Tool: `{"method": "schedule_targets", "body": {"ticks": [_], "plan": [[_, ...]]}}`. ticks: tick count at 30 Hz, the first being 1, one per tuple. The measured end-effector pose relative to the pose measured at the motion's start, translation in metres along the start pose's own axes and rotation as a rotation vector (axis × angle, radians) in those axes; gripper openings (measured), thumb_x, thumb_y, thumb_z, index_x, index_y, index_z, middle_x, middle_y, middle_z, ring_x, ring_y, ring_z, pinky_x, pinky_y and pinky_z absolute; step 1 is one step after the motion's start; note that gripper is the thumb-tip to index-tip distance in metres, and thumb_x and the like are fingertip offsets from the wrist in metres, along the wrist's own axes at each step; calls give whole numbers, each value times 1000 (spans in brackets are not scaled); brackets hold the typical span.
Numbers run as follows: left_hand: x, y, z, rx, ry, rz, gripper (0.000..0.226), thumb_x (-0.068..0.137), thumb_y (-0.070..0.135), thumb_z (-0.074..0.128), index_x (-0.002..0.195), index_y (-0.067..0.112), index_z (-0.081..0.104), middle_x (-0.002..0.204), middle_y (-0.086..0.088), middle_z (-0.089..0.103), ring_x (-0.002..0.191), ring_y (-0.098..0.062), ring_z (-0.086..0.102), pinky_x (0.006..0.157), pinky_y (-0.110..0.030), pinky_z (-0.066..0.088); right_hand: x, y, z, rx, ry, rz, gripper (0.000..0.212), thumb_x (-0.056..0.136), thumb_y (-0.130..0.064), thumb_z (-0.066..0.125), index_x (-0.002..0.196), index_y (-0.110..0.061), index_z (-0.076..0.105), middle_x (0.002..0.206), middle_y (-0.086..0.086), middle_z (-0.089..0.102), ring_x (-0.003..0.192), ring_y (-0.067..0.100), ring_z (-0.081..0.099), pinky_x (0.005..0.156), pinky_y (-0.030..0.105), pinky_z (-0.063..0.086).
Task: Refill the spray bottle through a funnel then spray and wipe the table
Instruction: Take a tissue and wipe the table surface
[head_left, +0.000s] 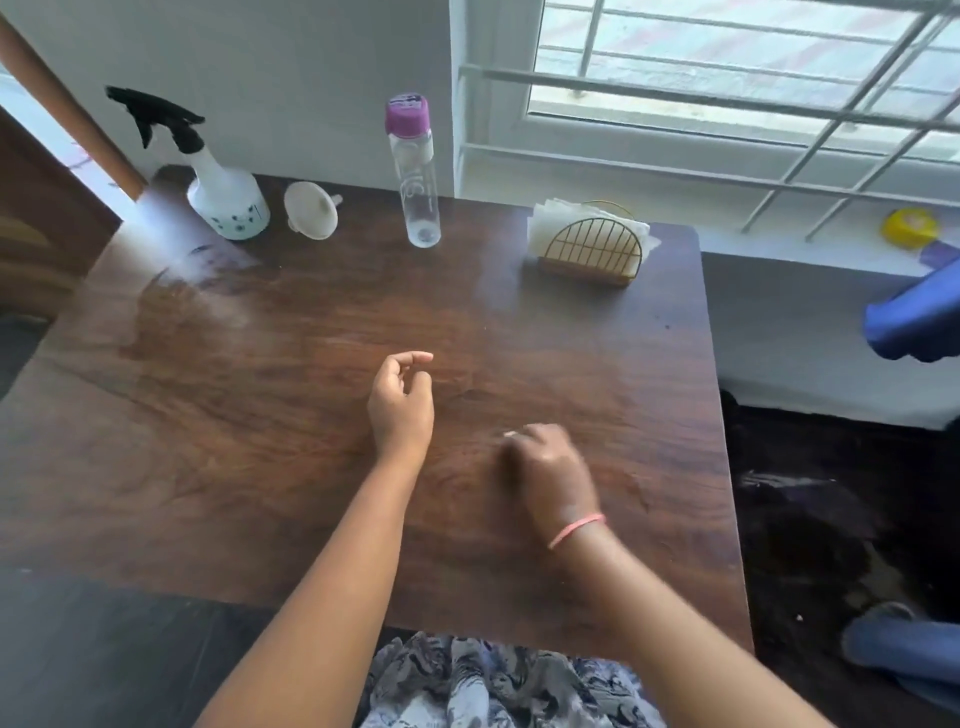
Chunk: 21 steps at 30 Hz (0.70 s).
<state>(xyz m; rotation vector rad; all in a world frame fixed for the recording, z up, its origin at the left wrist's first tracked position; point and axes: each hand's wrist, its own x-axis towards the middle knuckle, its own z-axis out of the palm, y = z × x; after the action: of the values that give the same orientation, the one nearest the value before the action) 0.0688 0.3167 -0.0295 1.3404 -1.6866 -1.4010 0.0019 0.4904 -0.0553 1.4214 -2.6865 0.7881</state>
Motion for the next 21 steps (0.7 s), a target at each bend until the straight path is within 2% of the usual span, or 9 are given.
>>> {"method": "schedule_targets", "body": {"ticks": [4,6,8,10,12,14,17,19,21], "plan": [[3,2,2,8,-4,17,26,79,13,48,92,25,66,76,7,58,60,-14,45,61,-29,39,-3,-77,44,119,-313,-433,13,75,-5,67,87,-10,69,85,5,62,78,26,52,72,36,51],[7,2,-4,-9,23,15,26,79,12,47,92,26,66,80,6,61,58,-12,46,61,-29,39,4,-67,44,125,-272,-457,11,78,-8,63,86,-11,69,83,4,62,77,25,53,71,35,50],[11,-1,-12,-45,66,6,27,78,13,47,92,26,65,84,5,63,58,-11,46,62,-31,39,16,-27,25,102,-98,-267,12,76,-8,65,85,-14,71,79,3,63,77,23,55,70,34,48],[13,-5,-20,-56,103,-25,26,80,13,47,93,26,65,85,5,63,57,-9,45,63,-31,38,29,27,-2,30,93,-10,18,70,-2,64,80,-14,72,77,6,66,75,28,59,69,34,47],[12,-8,-25,-68,131,-44,26,80,14,46,94,26,65,85,5,63,60,-10,46,65,-31,39,38,68,-28,-32,174,234,21,69,0,58,78,-12,73,78,10,68,76,35,61,69,34,44],[10,-11,-27,-81,154,-41,26,78,17,46,93,26,65,87,6,64,67,-12,49,67,-31,40,42,66,-35,-66,192,324,20,78,-7,52,79,-12,71,78,11,69,75,37,60,69,35,42],[5,-11,-24,-87,149,-30,28,76,18,45,92,26,66,89,6,66,70,-12,51,69,-31,41,27,5,-7,23,128,90,24,80,-16,51,91,-14,72,76,4,71,69,29,57,63,34,45],[3,-9,-20,-81,138,-12,28,75,18,45,92,26,66,91,6,68,71,-13,53,71,-33,43,1,-49,12,100,5,-124,25,76,-12,63,99,-17,69,68,-1,65,67,24,55,57,31,45],[4,-7,-17,-74,138,-5,27,75,19,46,90,32,65,97,6,70,78,-18,60,77,-38,49,-27,-80,22,75,-162,-329,30,73,-8,70,99,-19,61,62,-3,59,71,21,49,61,33,43]]}}
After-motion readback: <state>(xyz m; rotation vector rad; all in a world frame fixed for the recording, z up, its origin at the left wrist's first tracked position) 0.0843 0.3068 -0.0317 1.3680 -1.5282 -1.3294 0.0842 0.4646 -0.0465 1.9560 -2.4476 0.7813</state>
